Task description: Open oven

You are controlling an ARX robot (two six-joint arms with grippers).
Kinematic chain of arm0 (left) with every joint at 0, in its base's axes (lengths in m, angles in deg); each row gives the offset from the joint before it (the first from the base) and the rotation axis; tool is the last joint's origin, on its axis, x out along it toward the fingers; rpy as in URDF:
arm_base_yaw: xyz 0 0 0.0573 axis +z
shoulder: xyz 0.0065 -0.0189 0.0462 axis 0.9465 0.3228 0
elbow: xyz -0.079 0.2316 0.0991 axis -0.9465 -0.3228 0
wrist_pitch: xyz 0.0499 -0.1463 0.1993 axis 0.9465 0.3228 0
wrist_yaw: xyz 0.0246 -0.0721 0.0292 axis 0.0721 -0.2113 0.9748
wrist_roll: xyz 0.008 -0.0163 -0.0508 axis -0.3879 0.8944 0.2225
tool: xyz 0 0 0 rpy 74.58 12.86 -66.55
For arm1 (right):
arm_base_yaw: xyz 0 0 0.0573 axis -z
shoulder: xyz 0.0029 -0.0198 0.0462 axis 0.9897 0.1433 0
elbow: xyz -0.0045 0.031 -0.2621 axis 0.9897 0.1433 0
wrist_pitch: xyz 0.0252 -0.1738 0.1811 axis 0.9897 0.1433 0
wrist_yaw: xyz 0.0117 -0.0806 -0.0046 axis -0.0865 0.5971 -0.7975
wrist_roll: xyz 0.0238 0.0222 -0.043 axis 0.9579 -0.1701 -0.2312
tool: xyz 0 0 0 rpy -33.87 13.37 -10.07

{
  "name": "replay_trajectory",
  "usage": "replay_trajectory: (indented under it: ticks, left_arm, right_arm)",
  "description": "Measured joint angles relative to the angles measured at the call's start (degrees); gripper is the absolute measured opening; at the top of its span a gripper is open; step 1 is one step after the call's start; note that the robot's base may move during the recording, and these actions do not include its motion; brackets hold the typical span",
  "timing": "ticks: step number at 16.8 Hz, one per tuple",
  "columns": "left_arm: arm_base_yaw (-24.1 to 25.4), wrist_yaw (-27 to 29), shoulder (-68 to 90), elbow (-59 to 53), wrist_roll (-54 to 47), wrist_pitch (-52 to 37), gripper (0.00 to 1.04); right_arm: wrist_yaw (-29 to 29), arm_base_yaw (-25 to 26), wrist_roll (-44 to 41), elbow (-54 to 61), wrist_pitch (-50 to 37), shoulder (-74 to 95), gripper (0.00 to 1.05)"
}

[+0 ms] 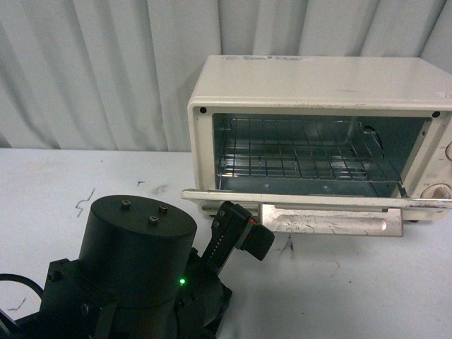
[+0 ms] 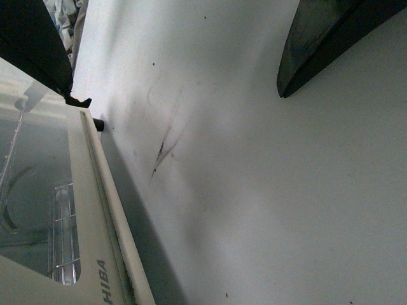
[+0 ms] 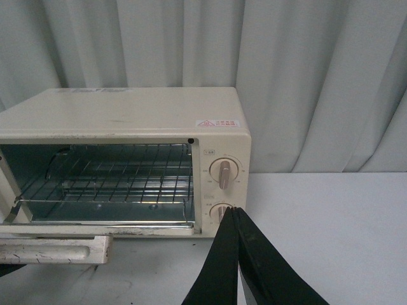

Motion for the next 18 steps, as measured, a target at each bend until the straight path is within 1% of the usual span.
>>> replay_trajectory:
  ticks: [6, 11, 12, 13, 15, 16, 18]
  left_arm:
    - [-0.11, 0.07, 0.0, 0.0, 0.0, 0.0, 0.98]
    - [-0.11, 0.15, 0.0, -0.07, 0.02, -0.09, 0.98]
    - [-0.13, 0.17, 0.0, -0.07, 0.02, -0.09, 0.98]
    - [-0.11, 0.13, 0.0, -0.11, 0.02, -0.13, 0.98]
    - [-0.13, 0.31, 0.0, -0.22, 0.02, -0.11, 0.98]
    - [-0.13, 0.28, -0.11, -0.26, 0.02, -0.07, 0.98]
    - [-0.17, 0.28, -0.11, -0.26, 0.02, -0.04, 0.98]
  right_arm:
    - [0.02, 0.0, 0.0, 0.0, 8.55, -8.61, 0.02]
    - [0.0, 0.0, 0.0, 0.0, 12.35, -12.44, 0.02]
    - [-0.04, 0.02, 0.0, -0.02, 19.37, -16.76, 0.02]
    - [-0.09, 0.0, 0.02, -0.02, 22.14, -21.55, 0.02]
    - [0.0, 0.0, 0.02, -0.02, 22.71, -21.88, 0.02]
    - [-0.04, 0.0, 0.0, -0.02, 22.21, -21.92, 0.03]
    - [-0.04, 0.0, 0.02, -0.02, 22.29, -21.97, 0.17]
